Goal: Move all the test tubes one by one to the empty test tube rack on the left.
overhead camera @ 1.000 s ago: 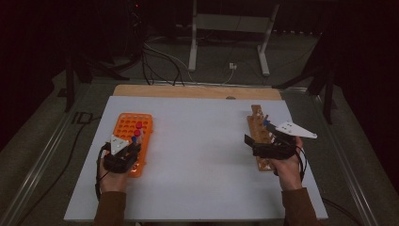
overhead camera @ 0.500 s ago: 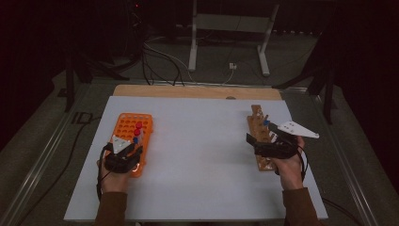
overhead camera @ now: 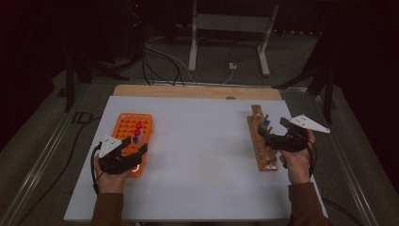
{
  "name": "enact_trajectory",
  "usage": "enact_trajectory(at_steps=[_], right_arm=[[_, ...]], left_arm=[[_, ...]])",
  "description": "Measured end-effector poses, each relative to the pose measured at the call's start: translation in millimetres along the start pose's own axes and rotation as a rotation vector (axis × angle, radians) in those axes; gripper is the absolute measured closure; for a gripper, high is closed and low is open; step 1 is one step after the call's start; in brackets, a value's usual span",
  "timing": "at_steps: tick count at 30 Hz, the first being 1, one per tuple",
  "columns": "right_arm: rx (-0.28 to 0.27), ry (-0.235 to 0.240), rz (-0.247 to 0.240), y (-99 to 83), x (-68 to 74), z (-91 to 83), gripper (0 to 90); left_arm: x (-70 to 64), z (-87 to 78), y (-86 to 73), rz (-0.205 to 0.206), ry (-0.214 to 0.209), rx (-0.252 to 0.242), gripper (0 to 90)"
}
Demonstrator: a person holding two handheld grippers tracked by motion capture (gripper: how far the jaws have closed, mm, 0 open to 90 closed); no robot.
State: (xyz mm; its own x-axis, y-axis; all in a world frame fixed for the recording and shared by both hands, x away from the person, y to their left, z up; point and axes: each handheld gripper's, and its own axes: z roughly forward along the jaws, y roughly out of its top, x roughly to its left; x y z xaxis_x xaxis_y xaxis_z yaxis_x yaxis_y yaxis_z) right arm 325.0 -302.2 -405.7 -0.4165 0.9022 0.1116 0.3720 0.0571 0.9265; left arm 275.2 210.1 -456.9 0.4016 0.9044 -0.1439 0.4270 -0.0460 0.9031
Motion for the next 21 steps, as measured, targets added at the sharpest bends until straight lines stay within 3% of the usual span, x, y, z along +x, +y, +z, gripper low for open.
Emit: enact_trajectory(at_steps=[3, 6, 10, 14, 21], right_arm=[[-0.008, -0.001, 0.006, -1.5, -7.7, 5.5, 4.7], [0.033, -0.02, 0.005, -8.2, -14.1, 16.6, 8.8], [0.086, -0.06, -0.02, -18.2, -20.2, 31.6, 27.2], [0.12, -0.089, -0.021, -21.5, -27.1, 43.3, 44.7], [0.196, -0.1, -0.048, -24.1, -31.2, 60.2, 69.1]], left_arm=[[-4.1, -1.5, 3.3, -0.006, -0.004, -0.021, 18.6], [-8.9, -1.3, 5.8, -0.009, -0.008, -0.03, 12.3], [-14.5, 1.5, 7.0, 0.013, -0.034, -0.02, 1.5], [-18.7, 3.7, 6.0, 0.021, -0.054, -0.018, 0.5], [-21.8, 5.5, 5.0, 0.024, -0.071, -0.015, 0.5]])
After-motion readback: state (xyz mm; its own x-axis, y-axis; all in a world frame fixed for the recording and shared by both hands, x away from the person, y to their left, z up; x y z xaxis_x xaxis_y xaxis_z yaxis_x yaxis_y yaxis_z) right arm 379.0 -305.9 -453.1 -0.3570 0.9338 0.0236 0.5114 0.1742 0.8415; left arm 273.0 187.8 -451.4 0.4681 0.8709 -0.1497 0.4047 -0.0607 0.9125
